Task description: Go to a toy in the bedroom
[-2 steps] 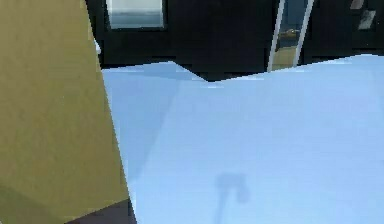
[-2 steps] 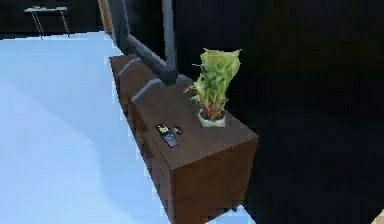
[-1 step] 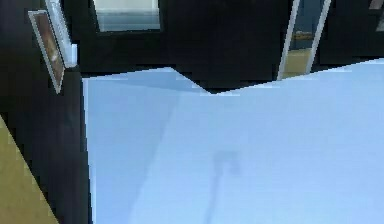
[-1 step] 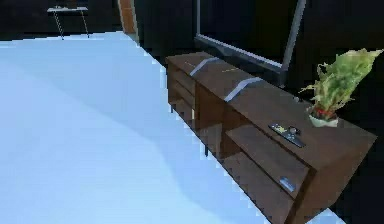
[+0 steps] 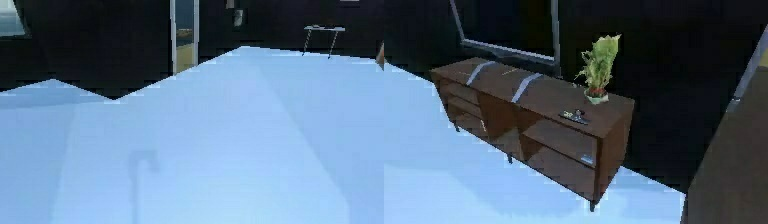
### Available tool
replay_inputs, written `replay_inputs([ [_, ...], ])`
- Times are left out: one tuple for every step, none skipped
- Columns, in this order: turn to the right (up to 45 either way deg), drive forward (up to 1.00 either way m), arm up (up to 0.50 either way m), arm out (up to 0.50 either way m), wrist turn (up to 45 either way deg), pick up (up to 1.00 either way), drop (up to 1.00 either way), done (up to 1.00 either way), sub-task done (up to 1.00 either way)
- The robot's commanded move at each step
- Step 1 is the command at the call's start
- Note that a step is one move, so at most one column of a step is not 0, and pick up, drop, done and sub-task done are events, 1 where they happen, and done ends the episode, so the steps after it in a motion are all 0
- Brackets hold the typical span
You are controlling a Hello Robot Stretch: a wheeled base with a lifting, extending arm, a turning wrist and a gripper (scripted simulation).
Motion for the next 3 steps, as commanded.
replay_inputs([
  [0.0, 1.00, 0.00, 0.00, 0.0, 0.00, 0.00, 0.00, 0.00],
  [0.0, 1.00, 0.00, 0.00, 0.0, 0.00, 0.00, 0.00, 0.00],
  [0.0, 1.00, 0.00, 0.00, 0.0, 0.00, 0.00, 0.00, 0.00],
])
